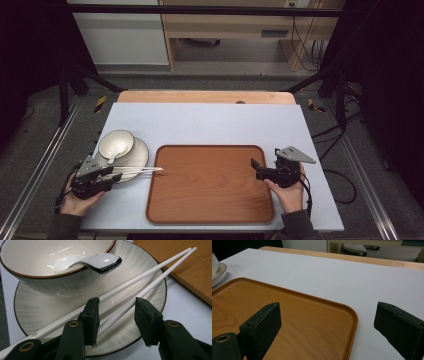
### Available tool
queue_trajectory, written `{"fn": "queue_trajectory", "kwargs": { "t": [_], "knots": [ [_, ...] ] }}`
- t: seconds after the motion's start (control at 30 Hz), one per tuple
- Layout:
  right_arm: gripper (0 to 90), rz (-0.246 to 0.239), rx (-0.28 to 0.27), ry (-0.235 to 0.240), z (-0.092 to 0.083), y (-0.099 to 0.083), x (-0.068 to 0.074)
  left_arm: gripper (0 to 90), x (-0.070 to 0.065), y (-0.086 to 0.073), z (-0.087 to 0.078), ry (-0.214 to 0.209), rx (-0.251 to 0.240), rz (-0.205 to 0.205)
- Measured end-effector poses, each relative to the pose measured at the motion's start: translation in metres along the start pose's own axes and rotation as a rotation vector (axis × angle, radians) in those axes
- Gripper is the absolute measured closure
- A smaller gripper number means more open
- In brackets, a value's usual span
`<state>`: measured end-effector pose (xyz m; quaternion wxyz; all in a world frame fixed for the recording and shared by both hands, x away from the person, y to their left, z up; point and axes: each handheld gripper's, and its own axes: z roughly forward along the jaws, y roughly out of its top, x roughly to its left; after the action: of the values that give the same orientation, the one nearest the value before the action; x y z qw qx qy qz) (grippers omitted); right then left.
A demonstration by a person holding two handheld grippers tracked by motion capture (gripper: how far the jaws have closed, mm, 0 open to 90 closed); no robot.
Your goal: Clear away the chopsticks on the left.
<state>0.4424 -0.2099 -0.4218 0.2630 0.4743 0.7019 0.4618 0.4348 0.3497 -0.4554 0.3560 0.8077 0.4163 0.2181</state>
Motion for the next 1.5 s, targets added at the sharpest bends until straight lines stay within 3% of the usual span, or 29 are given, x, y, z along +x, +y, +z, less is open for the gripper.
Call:
{"fn": "queue_trajectory", "kwargs": {
  "t": [0.43,0.93,1.2,1.23,1.5],
  "knots": [
    [7.5,0.009,0.001,0.001,0.000,0.000,0.000,72.3,-0.006,0.002,0.002,-0.037,0.031,0.010],
    [7.5,0.012,0.000,0.002,0.000,0.000,-0.001,83.4,-0.016,0.007,0.005,-0.046,0.042,-0.029],
    [7.4,0.010,0.000,0.002,0.000,0.000,-0.001,82.3,-0.017,0.010,0.007,-0.038,0.046,-0.056],
    [7.4,0.009,-0.002,0.003,0.000,0.000,-0.001,78.2,-0.018,0.011,0.007,-0.047,0.038,-0.074],
    [7.4,0.009,0.002,0.004,0.000,0.000,0.000,77.6,-0.020,0.021,0.018,-0.034,0.048,-0.120]
  ]
}}
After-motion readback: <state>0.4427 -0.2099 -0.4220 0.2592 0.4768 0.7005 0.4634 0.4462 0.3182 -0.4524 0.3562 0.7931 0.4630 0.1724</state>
